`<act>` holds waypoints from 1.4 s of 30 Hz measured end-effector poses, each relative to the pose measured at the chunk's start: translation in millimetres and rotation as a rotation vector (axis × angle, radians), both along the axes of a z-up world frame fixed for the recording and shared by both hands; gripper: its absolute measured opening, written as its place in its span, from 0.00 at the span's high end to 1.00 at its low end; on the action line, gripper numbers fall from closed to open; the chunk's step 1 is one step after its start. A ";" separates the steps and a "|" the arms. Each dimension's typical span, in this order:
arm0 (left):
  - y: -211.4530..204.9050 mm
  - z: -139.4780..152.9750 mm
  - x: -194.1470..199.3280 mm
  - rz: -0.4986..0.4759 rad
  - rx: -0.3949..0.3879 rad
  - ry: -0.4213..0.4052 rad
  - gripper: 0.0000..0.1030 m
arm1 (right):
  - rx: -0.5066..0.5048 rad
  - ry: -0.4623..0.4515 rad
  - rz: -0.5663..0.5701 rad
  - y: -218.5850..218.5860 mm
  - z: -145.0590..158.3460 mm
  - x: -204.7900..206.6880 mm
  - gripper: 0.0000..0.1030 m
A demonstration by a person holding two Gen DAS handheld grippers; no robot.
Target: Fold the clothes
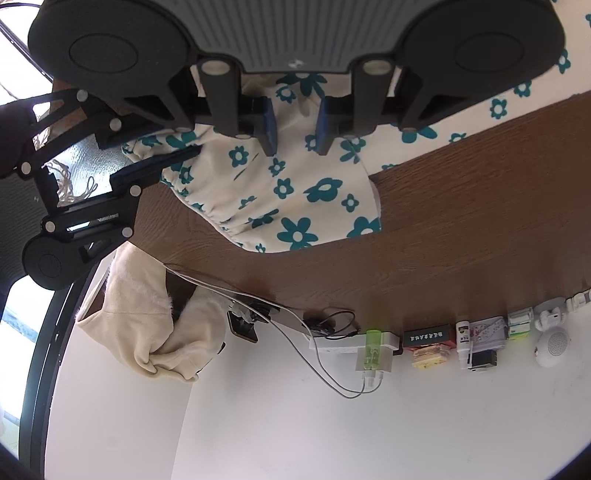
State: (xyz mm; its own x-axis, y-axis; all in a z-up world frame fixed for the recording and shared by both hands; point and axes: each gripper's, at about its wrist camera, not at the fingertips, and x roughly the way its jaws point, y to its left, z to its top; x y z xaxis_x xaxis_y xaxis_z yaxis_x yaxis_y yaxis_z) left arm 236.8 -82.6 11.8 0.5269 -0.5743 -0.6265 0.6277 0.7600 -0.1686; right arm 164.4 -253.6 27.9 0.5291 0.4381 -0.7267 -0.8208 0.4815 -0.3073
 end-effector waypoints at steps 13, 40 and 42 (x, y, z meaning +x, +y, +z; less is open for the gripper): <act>-16.6 2.4 -32.0 -0.141 0.070 -0.062 0.80 | 0.035 -0.007 -0.043 -2.2 -18.3 -2.8 0.87; -15.2 -0.6 -51.4 -0.097 0.091 -0.152 0.78 | 0.143 0.471 0.061 -9.6 22.9 134.9 0.96; -13.9 3.3 -55.2 -0.084 0.091 -0.177 0.78 | 0.119 0.479 0.032 -7.7 12.3 138.7 0.96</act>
State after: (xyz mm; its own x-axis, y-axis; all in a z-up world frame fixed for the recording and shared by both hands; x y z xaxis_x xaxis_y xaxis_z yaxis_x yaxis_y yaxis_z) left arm 181.6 -96.5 15.1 0.5859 -0.5664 -0.5796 0.7034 0.7106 0.0166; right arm 303.1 -261.3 40.1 0.1327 0.5433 -0.8290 -0.8714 0.4625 0.1636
